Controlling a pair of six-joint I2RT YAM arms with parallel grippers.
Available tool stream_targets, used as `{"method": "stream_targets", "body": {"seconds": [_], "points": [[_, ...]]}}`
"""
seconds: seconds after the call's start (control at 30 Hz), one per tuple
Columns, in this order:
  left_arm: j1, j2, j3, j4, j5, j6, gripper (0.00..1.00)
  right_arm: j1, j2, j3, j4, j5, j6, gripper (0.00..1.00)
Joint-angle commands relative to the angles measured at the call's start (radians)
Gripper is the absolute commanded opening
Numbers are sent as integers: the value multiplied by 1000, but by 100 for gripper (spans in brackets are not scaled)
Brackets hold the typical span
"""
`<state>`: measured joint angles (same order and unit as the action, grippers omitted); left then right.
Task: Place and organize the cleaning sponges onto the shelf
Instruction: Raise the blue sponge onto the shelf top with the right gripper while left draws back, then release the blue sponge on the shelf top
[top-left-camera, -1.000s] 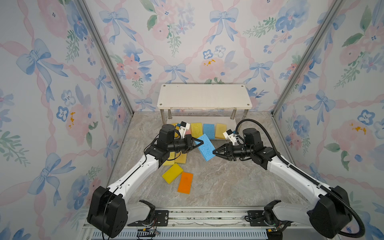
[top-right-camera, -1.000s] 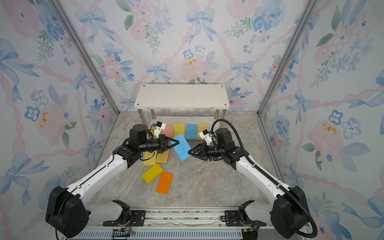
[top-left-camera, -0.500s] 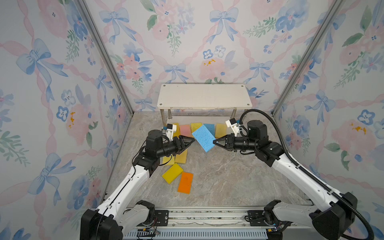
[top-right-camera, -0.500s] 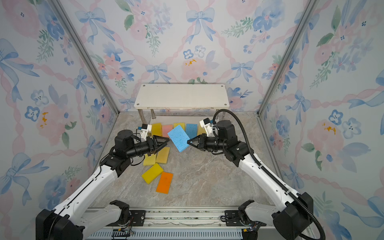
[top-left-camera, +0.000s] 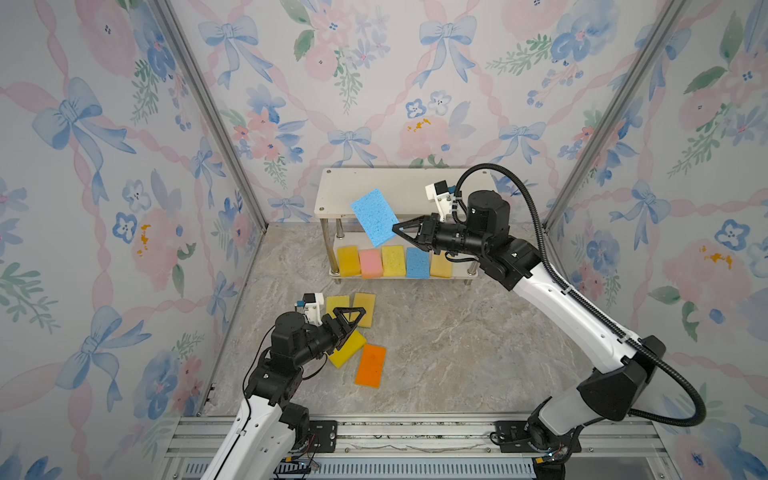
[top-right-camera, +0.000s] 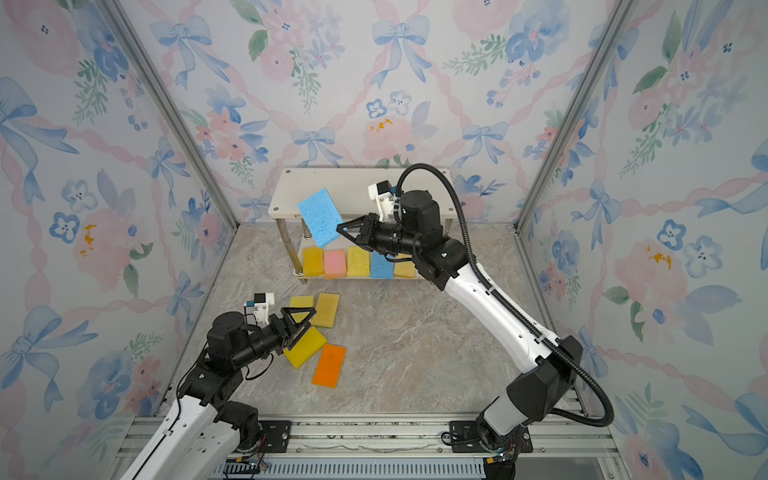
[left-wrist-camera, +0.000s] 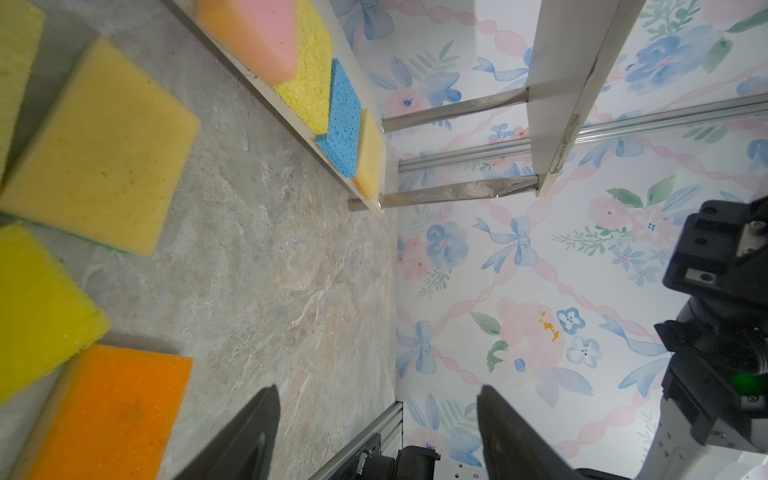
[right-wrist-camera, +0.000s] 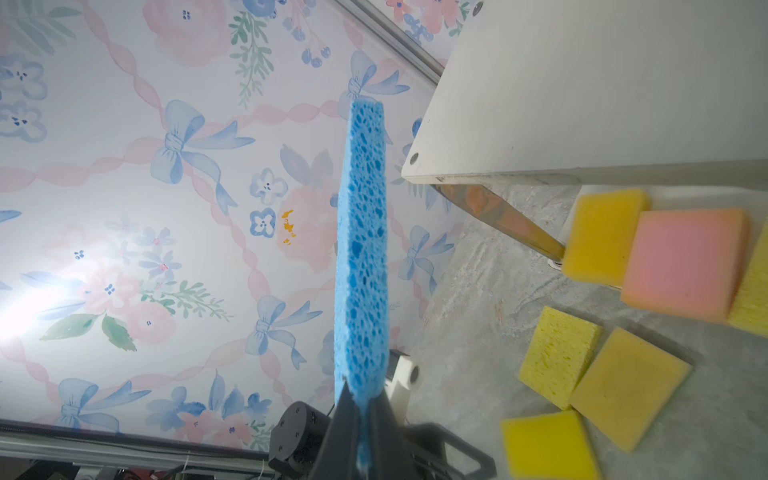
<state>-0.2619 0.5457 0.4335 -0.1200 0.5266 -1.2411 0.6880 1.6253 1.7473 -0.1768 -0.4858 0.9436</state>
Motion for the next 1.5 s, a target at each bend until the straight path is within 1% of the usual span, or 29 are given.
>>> {"method": "stream_targets", "body": {"seconds": [0.0,0.17,0.27,0.43,0.5,0.6,0.67,0.73,0.83,0.97,1.3,1.4,1.47], "points": [[-6,-28,-14,-33,-11,-19,80,53,111,120,74,171,83,7],[-6,-49,-23,-46,11,-17,84,125,285,349,90,360,106,6],[-4,-62,-31,-53,22,-15,87,149,376,464,78,445,131,7],[0,-80,-33,-73,40,-8,92,166,463,543,80,563,209,7],[6,-85,-35,-82,52,-1,97,174,496,580,56,605,230,6],[18,-87,-33,-92,68,9,98,186,553,662,-1,636,252,6],[22,-88,-31,-95,77,12,98,190,591,717,-37,644,266,6],[27,-83,-24,-104,86,24,98,191,611,736,-41,655,278,6],[33,-72,-12,-116,99,43,98,184,647,779,-68,639,309,6],[44,-59,4,-133,115,70,98,177,660,785,-68,611,333,5],[66,-62,-3,-140,135,79,98,154,692,824,-122,534,365,5],[69,-63,-8,-139,140,77,98,150,702,840,-123,521,368,8],[70,-62,-10,-139,141,77,98,143,721,870,-143,503,374,14]]}}
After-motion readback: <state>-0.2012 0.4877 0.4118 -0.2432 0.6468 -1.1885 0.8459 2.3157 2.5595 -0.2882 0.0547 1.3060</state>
